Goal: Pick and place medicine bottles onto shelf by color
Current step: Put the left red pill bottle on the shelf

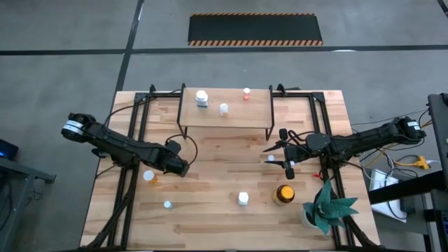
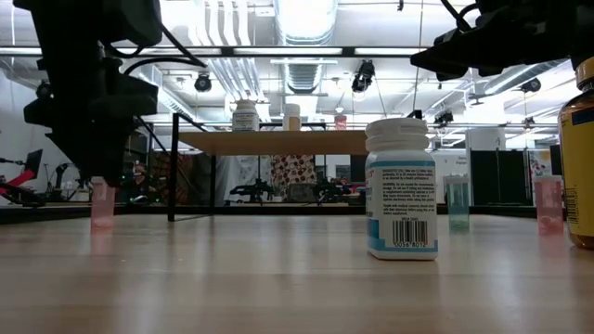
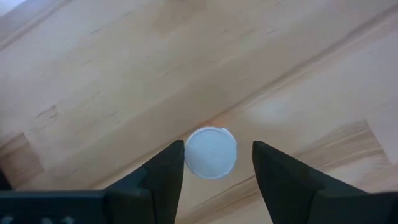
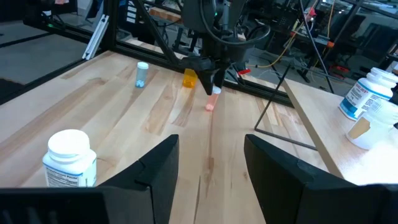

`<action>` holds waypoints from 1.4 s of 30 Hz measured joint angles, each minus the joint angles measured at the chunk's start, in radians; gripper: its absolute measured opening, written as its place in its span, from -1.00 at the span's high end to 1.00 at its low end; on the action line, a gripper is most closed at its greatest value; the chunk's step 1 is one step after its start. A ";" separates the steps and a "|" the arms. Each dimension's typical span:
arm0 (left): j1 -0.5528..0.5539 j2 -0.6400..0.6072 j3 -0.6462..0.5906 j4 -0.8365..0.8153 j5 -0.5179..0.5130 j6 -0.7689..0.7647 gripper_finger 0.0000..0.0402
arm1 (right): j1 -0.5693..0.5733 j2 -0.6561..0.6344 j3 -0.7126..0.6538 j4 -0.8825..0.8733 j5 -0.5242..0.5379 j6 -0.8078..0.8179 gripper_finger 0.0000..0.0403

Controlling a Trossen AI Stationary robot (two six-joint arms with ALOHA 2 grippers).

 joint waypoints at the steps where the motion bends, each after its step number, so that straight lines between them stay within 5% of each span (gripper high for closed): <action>1: 0.000 0.000 0.000 0.004 0.000 0.000 0.14 | 0.000 0.000 0.000 0.000 0.000 0.000 0.14; 11: 0.000 0.000 0.005 0.007 -0.003 0.000 0.59 | 0.000 0.000 0.000 0.000 0.000 0.000 0.14; 20: 0.000 0.000 0.068 0.008 0.053 0.003 0.53 | 0.000 0.000 0.000 -0.001 0.000 0.000 0.14; 26: 0.001 0.000 0.277 0.010 0.129 0.111 0.50 | 0.000 0.000 0.000 -0.001 0.000 0.000 0.14; 32: 0.046 0.032 0.547 -0.063 0.083 0.323 0.51 | 0.000 0.000 0.000 0.000 0.000 0.000 0.14; 42: 0.283 0.192 0.928 -0.270 0.038 0.788 0.54 | 0.000 0.000 0.000 0.000 0.000 0.000 0.14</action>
